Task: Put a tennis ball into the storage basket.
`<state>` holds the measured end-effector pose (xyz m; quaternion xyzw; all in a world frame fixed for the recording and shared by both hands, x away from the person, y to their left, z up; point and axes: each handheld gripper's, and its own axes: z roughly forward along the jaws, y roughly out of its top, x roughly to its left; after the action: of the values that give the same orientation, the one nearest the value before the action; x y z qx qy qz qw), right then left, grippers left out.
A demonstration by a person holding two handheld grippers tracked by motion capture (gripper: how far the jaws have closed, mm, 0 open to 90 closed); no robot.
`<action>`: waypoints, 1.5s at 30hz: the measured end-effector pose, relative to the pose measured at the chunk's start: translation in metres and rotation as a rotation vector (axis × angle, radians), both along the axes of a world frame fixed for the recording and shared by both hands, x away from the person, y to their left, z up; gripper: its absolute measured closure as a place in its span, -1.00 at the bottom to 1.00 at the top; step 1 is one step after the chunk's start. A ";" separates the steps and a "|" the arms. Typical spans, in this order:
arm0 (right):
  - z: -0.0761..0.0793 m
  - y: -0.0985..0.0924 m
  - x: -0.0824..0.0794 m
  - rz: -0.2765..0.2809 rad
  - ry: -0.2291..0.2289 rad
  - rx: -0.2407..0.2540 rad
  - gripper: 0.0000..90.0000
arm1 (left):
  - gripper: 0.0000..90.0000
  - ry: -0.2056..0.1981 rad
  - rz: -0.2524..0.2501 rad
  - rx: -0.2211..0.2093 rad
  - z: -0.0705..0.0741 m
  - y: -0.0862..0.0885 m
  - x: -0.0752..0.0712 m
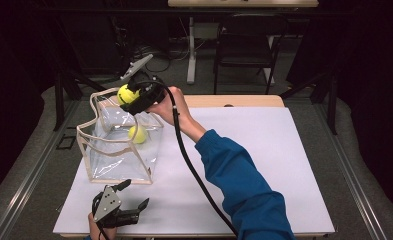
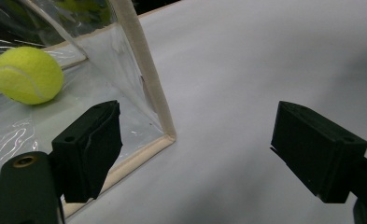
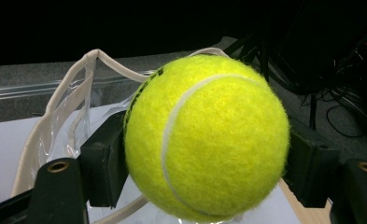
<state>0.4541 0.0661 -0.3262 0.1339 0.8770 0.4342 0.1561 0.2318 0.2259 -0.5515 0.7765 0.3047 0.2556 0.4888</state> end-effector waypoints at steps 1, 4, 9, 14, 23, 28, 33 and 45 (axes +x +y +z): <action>0.000 0.000 0.000 -0.001 0.000 0.002 -0.42 | -0.64 0.000 0.000 0.000 0.000 0.000 0.000; 0.001 0.002 0.000 0.002 -0.003 -0.003 -0.42 | -0.64 -0.001 0.000 0.001 0.000 0.000 0.000; -0.001 0.006 0.001 0.005 -0.003 -0.010 -0.42 | -0.64 0.000 0.001 0.000 0.000 0.000 0.000; -0.002 0.010 0.001 0.014 -0.001 -0.003 -0.42 | -0.64 -0.004 0.000 -0.002 0.000 0.001 0.000; -0.004 0.022 0.001 0.026 -0.004 -0.005 -0.42 | -0.64 -0.002 0.003 -0.008 0.000 0.002 0.000; -0.006 0.028 -0.001 0.028 -0.005 -0.024 -0.42 | -0.64 -0.002 0.003 -0.008 0.000 0.002 0.000; -0.006 0.031 -0.003 0.037 -0.008 -0.027 -0.42 | -0.64 -0.005 0.000 -0.006 0.001 0.002 0.000; -0.016 0.041 0.002 0.045 0.009 -0.021 -0.42 | -0.64 -0.005 0.003 -0.013 0.000 0.003 -0.001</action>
<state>0.4562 0.1074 -0.3423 0.1146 0.8850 0.4277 0.1439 0.2308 0.2289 -0.5511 0.7722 0.3064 0.2560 0.4943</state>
